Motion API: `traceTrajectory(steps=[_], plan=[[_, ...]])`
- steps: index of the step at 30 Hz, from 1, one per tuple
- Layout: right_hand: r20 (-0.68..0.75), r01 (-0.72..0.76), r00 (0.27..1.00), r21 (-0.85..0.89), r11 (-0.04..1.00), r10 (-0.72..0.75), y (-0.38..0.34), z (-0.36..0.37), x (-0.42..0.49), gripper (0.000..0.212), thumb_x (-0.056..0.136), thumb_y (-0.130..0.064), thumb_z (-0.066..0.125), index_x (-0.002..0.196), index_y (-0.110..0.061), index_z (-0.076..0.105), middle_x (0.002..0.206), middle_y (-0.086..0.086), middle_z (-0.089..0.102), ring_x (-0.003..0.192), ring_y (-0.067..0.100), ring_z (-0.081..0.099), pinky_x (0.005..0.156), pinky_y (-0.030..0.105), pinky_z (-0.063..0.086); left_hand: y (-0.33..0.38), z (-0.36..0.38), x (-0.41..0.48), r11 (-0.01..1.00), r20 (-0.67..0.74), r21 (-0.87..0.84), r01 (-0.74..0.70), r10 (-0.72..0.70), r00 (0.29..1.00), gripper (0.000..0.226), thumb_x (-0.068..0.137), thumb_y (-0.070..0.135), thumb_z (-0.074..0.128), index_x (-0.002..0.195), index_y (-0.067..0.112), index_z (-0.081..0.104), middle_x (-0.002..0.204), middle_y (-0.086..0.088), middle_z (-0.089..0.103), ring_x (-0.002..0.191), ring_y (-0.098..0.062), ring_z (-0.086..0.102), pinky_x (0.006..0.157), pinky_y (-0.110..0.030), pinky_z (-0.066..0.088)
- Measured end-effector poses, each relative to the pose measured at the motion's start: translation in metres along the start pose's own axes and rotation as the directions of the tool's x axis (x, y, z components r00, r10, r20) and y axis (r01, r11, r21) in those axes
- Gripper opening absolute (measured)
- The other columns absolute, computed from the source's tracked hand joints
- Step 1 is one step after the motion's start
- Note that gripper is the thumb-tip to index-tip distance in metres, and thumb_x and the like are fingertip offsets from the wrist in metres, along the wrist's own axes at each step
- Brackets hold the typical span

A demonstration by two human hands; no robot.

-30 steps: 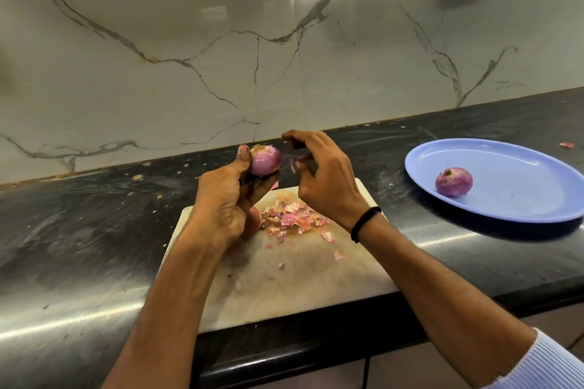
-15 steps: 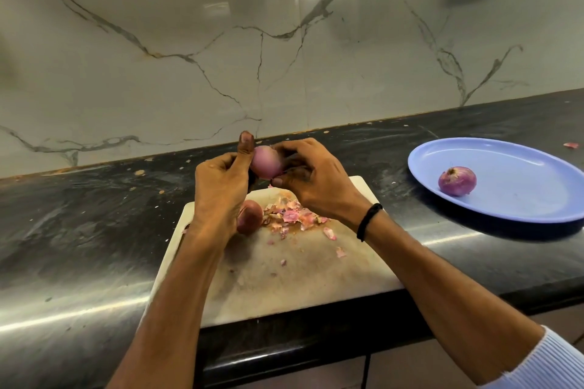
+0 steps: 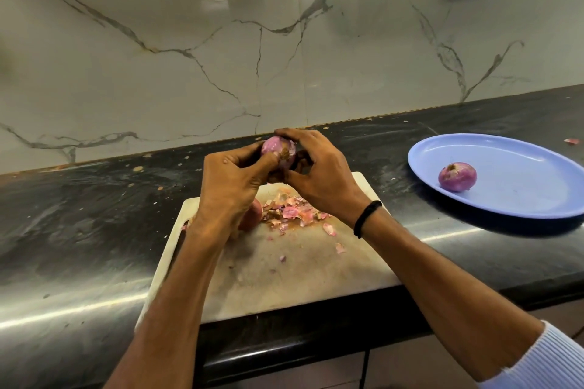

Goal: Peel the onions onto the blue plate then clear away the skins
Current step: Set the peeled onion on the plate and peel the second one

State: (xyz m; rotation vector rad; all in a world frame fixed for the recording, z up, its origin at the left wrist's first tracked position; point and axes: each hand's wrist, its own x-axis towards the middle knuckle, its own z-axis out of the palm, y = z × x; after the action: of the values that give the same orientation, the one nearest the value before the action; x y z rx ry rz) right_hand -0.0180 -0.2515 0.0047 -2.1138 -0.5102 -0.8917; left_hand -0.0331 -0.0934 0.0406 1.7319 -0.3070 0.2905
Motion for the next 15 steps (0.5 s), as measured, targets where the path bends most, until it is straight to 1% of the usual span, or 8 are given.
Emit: traceTrajectory(steps=[2, 4, 5, 7, 9, 12, 13, 15], plan=[[-0.007, 0.020, 1.000, 0.000, 1.000, -0.020, -0.0006, 0.0005, -0.0005, 0.064, 0.080, -0.019, 0.084, 0.136, -0.008, 0.055, 0.128, 0.010, 0.062, 0.115, 0.019, 0.060, 0.098, 0.018, 0.049, -0.0017, -0.0004, 0.0011, 0.996, -0.004, 0.070, -0.047, 0.048, 0.999, 0.036, 0.082, 0.026, 0.075, 0.117, 0.014, 0.071, 0.089, 0.011, 0.073, 0.083, -0.008, 0.074, 0.080, -0.030, 0.061], [-0.013, 0.028, 1.000, 0.000, 1.000, -0.028, -0.0008, 0.0004, -0.0010, 0.063, 0.079, -0.020, 0.084, 0.134, -0.005, 0.056, 0.126, 0.011, 0.064, 0.114, 0.020, 0.061, 0.098, 0.013, 0.045, -0.0037, -0.0004, 0.0011, 0.984, -0.003, 0.148, -0.101, 0.103, 0.995, 0.034, 0.085, 0.026, 0.074, 0.117, 0.015, 0.071, 0.084, 0.017, 0.069, 0.078, 0.000, 0.071, 0.076, -0.021, 0.060], [-0.015, 0.029, 0.999, -0.005, 1.000, -0.029, -0.0007, 0.0002, -0.0012, 0.063, 0.078, -0.020, 0.084, 0.133, -0.005, 0.057, 0.125, 0.012, 0.064, 0.114, 0.020, 0.061, 0.097, 0.009, 0.043, -0.0048, -0.0006, 0.0012, 0.974, -0.001, 0.189, -0.126, 0.129, 0.992, 0.034, 0.086, 0.028, 0.073, 0.118, 0.015, 0.071, 0.084, 0.017, 0.069, 0.078, 0.002, 0.071, 0.076, -0.019, 0.059], [-0.005, 0.027, 1.000, -0.011, 1.000, -0.027, -0.0001, -0.0006, -0.0014, 0.064, 0.077, -0.021, 0.085, 0.132, -0.004, 0.058, 0.125, 0.012, 0.065, 0.114, 0.020, 0.061, 0.097, 0.006, 0.040, -0.0067, -0.0007, 0.0017, 0.953, 0.013, 0.254, -0.168, 0.170, 0.985, 0.035, 0.088, 0.029, 0.071, 0.120, 0.015, 0.070, 0.089, 0.010, 0.072, 0.082, -0.003, 0.071, 0.077, -0.019, 0.058], [0.009, 0.026, 1.000, -0.002, 1.000, -0.026, 0.0007, -0.0015, -0.0019, 0.066, 0.076, -0.024, 0.087, 0.132, -0.005, 0.059, 0.125, 0.011, 0.065, 0.114, 0.019, 0.061, 0.097, 0.007, 0.041, -0.0081, -0.0006, 0.0028, 0.933, 0.035, 0.304, -0.194, 0.192, 0.981, 0.036, 0.090, 0.027, 0.070, 0.123, 0.014, 0.069, 0.093, 0.005, 0.073, 0.082, -0.005, 0.069, 0.076, -0.017, 0.055], [0.017, 0.020, 1.000, 0.029, 0.999, -0.020, 0.0004, -0.0029, -0.0025, 0.068, 0.073, -0.027, 0.088, 0.131, -0.007, 0.060, 0.124, 0.008, 0.066, 0.112, 0.016, 0.061, 0.098, 0.014, 0.046, -0.0084, -0.0014, 0.0035, 0.907, 0.074, 0.362, -0.217, 0.204, 0.976, 0.036, 0.092, 0.025, 0.068, 0.126, 0.014, 0.066, 0.088, 0.010, 0.069, 0.081, -0.001, 0.066, 0.075, -0.014, 0.052], [0.019, 0.015, 1.000, 0.043, 0.999, -0.016, 0.0004, -0.0035, -0.0020, 0.068, 0.072, -0.027, 0.089, 0.131, -0.007, 0.060, 0.123, 0.007, 0.066, 0.112, 0.015, 0.061, 0.097, 0.016, 0.048, -0.0086, -0.0024, 0.0039, 0.903, 0.086, 0.368, -0.221, 0.203, 0.975, 0.036, 0.092, 0.025, 0.068, 0.127, 0.014, 0.066, 0.089, 0.009, 0.070, 0.081, -0.002, 0.067, 0.077, -0.015, 0.053], [0.024, 0.000, 1.000, 0.066, 0.998, -0.002, 0.0007, -0.0040, -0.0008, 0.068, 0.072, -0.027, 0.089, 0.131, -0.008, 0.061, 0.123, 0.006, 0.066, 0.111, 0.014, 0.061, 0.095, 0.018, 0.051, -0.0094, -0.0050, 0.0056, 0.910, 0.099, 0.358, -0.209, 0.186, 0.978, 0.036, 0.093, 0.023, 0.068, 0.127, 0.014, 0.066, 0.096, 0.003, 0.074, 0.086, -0.007, 0.069, 0.084, -0.022, 0.056]])
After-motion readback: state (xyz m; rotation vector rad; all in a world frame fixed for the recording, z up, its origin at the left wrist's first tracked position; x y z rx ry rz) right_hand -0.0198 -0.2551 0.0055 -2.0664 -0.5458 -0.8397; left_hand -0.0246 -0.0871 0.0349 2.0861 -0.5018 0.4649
